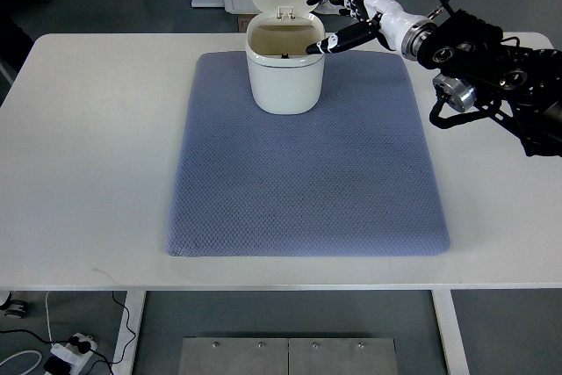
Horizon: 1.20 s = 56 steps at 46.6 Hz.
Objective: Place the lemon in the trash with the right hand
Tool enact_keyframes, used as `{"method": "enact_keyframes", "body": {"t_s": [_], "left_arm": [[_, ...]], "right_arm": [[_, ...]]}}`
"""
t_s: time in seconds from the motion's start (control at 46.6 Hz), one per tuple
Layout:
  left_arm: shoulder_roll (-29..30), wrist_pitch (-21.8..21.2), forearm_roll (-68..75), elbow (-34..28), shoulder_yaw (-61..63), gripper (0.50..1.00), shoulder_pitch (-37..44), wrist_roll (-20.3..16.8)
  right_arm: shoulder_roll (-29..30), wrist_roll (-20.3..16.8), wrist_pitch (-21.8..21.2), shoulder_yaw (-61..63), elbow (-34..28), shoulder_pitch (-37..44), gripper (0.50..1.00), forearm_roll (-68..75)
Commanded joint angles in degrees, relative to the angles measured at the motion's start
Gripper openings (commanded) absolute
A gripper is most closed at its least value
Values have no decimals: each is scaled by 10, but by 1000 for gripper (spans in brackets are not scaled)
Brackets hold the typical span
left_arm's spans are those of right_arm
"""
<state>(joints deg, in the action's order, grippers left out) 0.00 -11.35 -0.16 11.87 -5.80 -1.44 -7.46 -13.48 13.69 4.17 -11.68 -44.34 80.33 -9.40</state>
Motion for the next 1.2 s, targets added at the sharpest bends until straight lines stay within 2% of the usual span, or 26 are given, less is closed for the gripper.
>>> {"method": "enact_keyframes", "body": {"t_s": [0.0, 0.172, 0.45, 0.643, 0.793, 0.901, 1.008, 1.179], "left_arm": [[0, 0, 0, 0, 0, 1000, -1, 1], [0, 0, 0, 0, 0, 1000, 0, 0], [0, 0, 0, 0, 0, 1000, -1, 0], [0, -1, 0, 1, 0, 1000, 0, 0], [0, 0, 0, 0, 0, 1000, -1, 0], [0, 0, 0, 0, 0, 1000, -1, 0], [0, 0, 0, 0, 0, 1000, -1, 0], [0, 0, 0, 0, 0, 1000, -1, 0]], "right_arm": [[-35, 1, 0, 0, -36, 0, 1000, 0], [-105, 1, 0, 3, -73, 1, 1000, 0], [-182, 1, 0, 34, -55, -42, 1000, 1], [-179, -9, 5, 141, -18, -122, 1000, 18], [-175, -60, 7, 247, 19, -190, 1000, 82], [-135, -89, 8, 280, 74, -198, 1000, 99], [-95, -100, 7, 302, 125, -207, 1000, 121], [-52, -115, 6, 356, 147, -221, 1000, 170]]}}
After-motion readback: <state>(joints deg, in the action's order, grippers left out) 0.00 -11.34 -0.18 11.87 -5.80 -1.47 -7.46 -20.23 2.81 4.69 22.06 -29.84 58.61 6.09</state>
